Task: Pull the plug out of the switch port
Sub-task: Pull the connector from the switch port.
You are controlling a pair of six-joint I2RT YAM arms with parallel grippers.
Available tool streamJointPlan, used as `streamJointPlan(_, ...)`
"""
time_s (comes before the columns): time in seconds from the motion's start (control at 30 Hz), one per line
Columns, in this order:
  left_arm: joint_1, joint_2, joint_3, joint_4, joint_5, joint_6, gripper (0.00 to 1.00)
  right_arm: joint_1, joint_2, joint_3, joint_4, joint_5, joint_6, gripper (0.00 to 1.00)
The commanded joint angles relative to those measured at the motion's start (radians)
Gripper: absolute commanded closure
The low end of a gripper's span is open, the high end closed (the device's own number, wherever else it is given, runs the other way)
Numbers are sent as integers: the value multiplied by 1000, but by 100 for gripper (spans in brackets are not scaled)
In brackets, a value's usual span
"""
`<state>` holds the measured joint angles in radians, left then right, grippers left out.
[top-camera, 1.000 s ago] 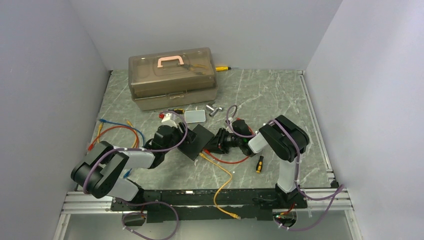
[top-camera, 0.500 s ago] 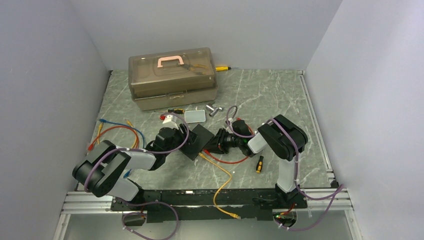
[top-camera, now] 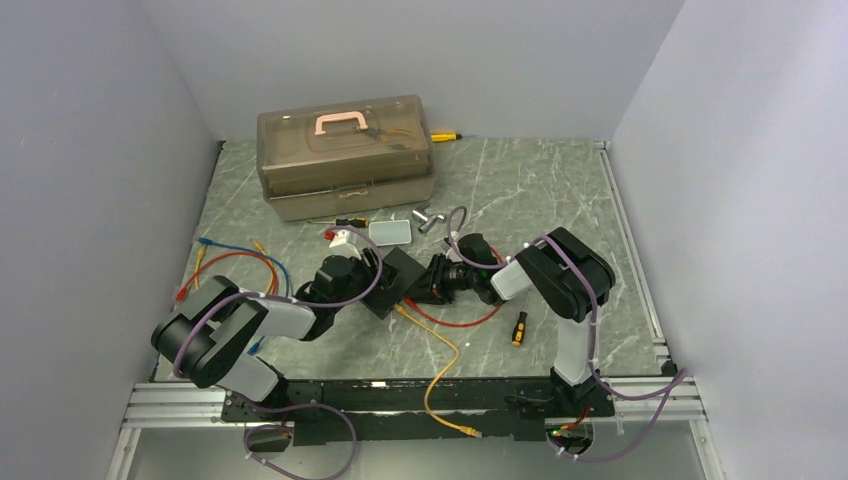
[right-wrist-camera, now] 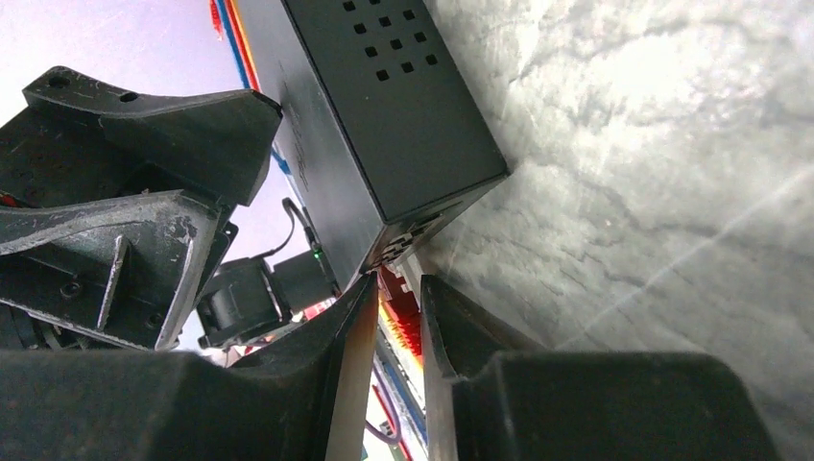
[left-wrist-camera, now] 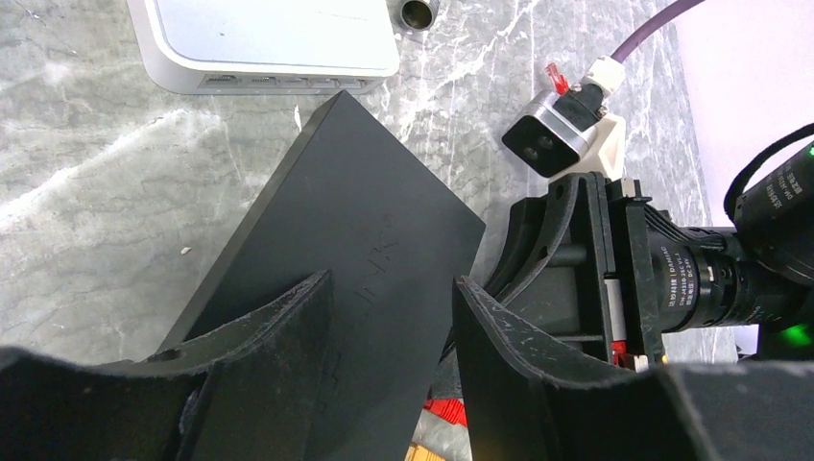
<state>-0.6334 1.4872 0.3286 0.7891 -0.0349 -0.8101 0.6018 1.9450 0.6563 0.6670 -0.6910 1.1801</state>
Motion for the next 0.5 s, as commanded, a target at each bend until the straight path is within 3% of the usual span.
streamJointPlan(0.0, -17, 48, -20, -165, -14, 3, 44, 9, 11, 34, -51, 42, -43, 72)
streamJointPlan(0.13, -20, 57, -19, -163, -13, 3, 44, 8, 17, 50, -86, 41, -64, 70)
streamJointPlan(0.47, -29, 61, -24, -150, -16, 2, 44, 12, 28, 47, -86, 31, -84, 100)
